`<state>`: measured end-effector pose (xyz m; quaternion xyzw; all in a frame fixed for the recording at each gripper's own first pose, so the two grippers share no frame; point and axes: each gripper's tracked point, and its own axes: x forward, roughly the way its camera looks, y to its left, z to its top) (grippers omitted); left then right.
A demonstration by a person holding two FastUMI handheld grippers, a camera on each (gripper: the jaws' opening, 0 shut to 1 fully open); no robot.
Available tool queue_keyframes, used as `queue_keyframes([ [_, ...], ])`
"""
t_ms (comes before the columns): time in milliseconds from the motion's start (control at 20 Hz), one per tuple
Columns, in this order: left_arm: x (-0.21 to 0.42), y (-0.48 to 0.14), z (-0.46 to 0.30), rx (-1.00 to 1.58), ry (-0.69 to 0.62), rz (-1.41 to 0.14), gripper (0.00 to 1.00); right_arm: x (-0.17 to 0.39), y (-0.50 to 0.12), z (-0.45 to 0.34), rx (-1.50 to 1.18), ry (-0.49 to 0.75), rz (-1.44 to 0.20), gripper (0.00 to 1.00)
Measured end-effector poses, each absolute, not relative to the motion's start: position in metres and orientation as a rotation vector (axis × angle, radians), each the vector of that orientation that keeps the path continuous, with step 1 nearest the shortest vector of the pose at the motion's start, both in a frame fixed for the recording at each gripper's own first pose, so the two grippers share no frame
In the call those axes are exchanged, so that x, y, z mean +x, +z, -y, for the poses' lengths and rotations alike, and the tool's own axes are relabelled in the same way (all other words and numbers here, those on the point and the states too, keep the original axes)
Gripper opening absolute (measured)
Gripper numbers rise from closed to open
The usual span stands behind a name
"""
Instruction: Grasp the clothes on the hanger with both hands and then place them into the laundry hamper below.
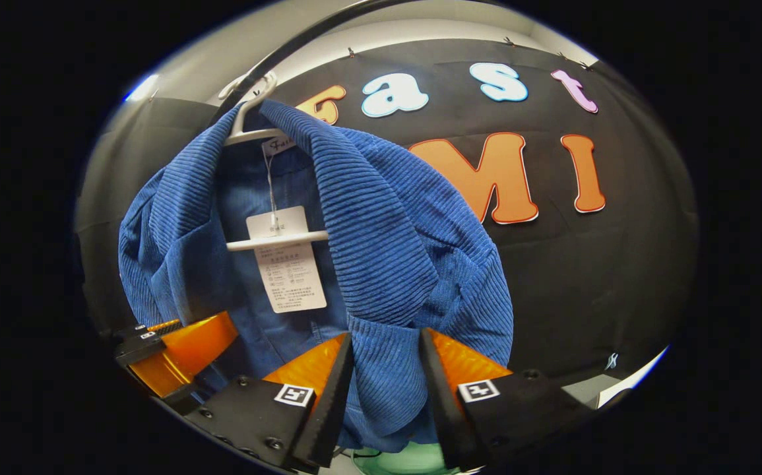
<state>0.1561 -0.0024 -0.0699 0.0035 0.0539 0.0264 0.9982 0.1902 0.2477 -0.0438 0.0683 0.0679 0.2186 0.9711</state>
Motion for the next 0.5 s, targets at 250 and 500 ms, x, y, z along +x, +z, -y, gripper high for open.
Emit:
queue_keyframes([
  [250,0.146,-0.064,0.001,0.008,0.035,-0.118,0.01,0.194,-0.041,-0.243,0.201,0.503,-0.166,0.12],
  [500,0.135,-0.057,-0.007,0.002,0.022,-0.123,0.0,0.19,-0.029,-0.23,0.265,0.577,-0.194,0.12],
])
